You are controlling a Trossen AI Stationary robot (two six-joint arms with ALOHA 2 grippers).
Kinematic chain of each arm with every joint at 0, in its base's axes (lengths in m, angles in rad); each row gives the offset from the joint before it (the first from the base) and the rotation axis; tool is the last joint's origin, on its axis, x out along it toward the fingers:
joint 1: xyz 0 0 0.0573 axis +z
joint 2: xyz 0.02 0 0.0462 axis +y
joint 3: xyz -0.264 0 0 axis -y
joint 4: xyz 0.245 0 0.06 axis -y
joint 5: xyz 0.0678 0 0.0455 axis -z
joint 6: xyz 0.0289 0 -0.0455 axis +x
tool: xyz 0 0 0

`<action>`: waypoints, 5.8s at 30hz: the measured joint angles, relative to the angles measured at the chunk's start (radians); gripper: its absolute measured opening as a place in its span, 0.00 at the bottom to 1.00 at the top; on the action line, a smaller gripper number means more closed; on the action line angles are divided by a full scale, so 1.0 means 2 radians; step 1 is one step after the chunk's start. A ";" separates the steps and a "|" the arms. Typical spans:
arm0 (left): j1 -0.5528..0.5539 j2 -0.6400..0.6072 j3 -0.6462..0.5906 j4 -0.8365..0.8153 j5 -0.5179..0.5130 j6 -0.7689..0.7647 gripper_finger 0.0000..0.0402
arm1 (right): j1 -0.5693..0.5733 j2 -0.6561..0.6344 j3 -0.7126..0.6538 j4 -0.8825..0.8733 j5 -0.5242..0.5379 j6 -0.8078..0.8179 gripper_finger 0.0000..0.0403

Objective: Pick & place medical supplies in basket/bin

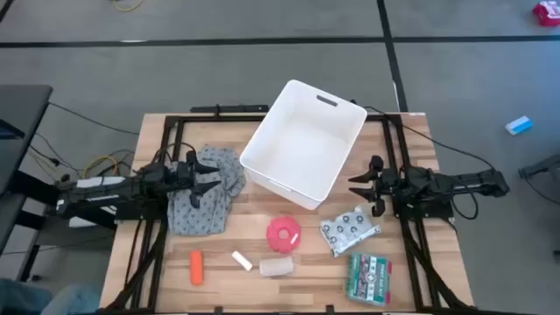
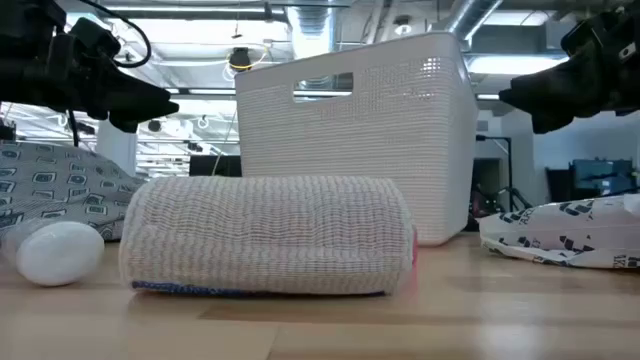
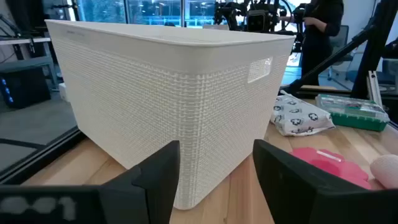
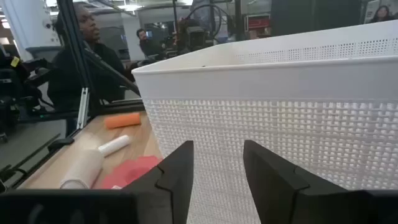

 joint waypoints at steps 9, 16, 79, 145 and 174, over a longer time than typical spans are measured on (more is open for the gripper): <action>0.000 0.000 0.000 0.000 0.000 0.000 0.48 | 0.000 0.000 0.000 0.000 0.000 0.000 0.33; 0.000 0.000 0.000 0.000 0.000 0.000 0.48 | 0.000 0.000 0.000 0.000 0.000 0.000 0.33; 0.000 0.000 0.000 0.000 0.000 0.000 0.48 | 0.000 0.000 0.000 0.000 0.000 0.000 0.33; -0.001 0.010 0.004 0.019 -0.275 -0.145 0.48 | 0.000 0.000 0.000 0.000 0.000 0.000 0.33; -0.013 0.176 0.264 -0.010 -0.103 -0.077 0.48 | 0.000 0.000 0.000 0.000 0.000 0.000 0.33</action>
